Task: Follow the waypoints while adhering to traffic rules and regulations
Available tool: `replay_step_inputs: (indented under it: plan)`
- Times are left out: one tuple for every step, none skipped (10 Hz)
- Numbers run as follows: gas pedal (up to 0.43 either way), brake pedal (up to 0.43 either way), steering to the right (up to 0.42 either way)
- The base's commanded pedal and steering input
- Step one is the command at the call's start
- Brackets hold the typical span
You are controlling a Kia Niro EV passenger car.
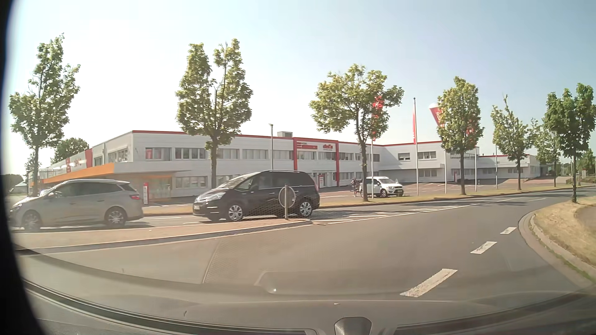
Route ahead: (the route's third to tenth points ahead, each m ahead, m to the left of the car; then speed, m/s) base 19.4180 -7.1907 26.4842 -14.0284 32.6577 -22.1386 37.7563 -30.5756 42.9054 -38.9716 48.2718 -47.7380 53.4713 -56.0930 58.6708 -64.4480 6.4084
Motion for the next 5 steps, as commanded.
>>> replay_step_inputs:
  plan:
    - [0.15, 0.006, 0.229]
    - [0.15, 0.006, 0.227]
    - [0.15, 0.006, 0.223]
    - [0.15, 0.006, 0.22]
    - [0.157, 0.006, 0.218]
